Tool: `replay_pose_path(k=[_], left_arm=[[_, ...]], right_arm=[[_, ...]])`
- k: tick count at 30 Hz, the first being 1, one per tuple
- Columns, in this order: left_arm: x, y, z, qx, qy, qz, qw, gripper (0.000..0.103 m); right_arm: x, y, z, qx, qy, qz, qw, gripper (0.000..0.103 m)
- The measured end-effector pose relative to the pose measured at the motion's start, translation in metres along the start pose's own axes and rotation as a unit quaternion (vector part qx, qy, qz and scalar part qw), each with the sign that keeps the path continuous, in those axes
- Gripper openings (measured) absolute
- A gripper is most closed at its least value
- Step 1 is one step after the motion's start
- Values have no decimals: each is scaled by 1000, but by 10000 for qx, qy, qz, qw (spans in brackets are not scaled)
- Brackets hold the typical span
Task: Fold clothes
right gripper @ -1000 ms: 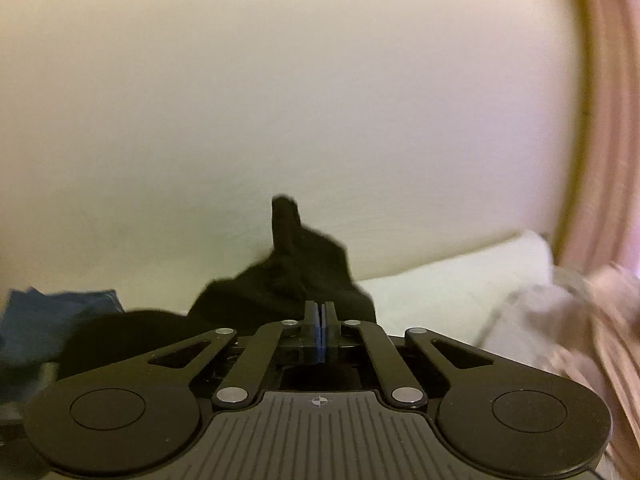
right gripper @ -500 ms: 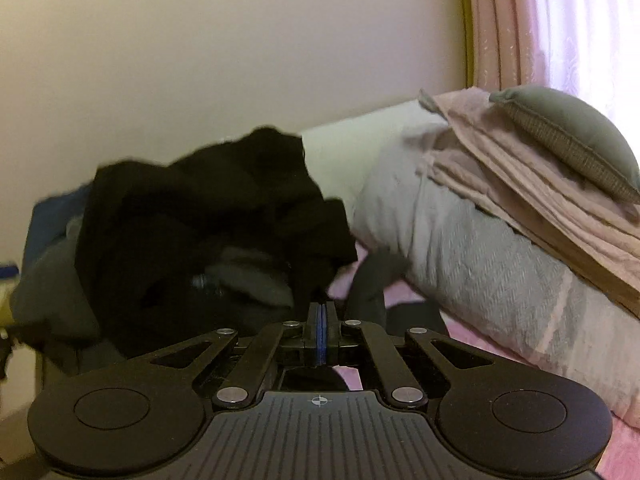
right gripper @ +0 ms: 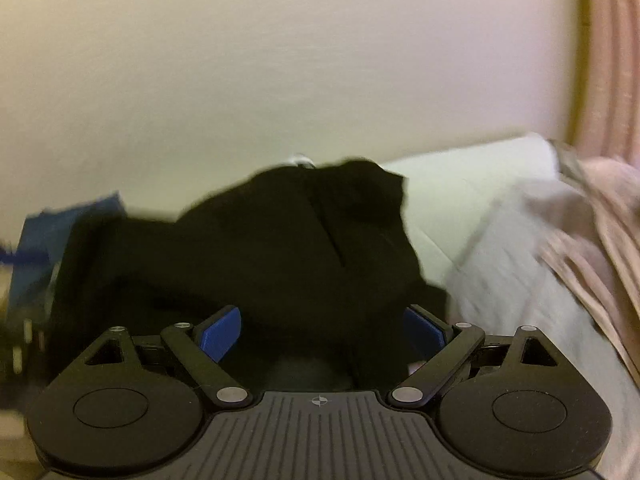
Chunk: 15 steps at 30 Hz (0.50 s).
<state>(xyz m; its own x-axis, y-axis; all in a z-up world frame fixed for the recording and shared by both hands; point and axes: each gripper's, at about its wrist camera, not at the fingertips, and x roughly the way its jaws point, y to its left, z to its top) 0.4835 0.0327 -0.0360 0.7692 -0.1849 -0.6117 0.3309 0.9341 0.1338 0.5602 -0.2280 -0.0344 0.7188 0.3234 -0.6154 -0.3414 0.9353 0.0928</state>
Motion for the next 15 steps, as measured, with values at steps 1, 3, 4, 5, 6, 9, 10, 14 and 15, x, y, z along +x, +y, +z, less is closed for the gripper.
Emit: replay_pose_path(k=[1, 3, 4, 5, 6, 9, 10, 14, 15], left_arm=[[5, 1, 0, -2, 36, -90, 10000, 67], [13, 1, 0, 31, 89, -220, 9997, 39], [15, -1, -1, 112, 81, -195, 9997, 23], [15, -3, -3, 203, 61, -185, 9996, 10], [14, -6, -5, 306, 27, -193, 9993, 6], [7, -18, -12, 498, -92, -429, 9978, 2], [4, -24, -15, 570, -133, -571, 9967, 1], [-7, -52, -24, 897, -271, -1218, 9881, 1], [-8, -57, -27, 935, -283, -1371, 9857, 1]], right_arm=[[16, 2, 15, -22, 56, 98, 9999, 91], [49, 10, 44, -73, 201, 349, 9992, 91], [63, 14, 56, -97, 273, 482, 9984, 91], [78, 20, 67, -125, 357, 638, 9972, 91], [92, 25, 77, -169, 455, 769, 9959, 91], [129, 48, 99, -507, 766, 826, 9923, 91], [139, 55, 103, -610, 853, 810, 9912, 91], [177, 82, 110, -1072, 1295, 757, 9829, 91], [185, 87, 108, -1189, 1435, 704, 9800, 91]])
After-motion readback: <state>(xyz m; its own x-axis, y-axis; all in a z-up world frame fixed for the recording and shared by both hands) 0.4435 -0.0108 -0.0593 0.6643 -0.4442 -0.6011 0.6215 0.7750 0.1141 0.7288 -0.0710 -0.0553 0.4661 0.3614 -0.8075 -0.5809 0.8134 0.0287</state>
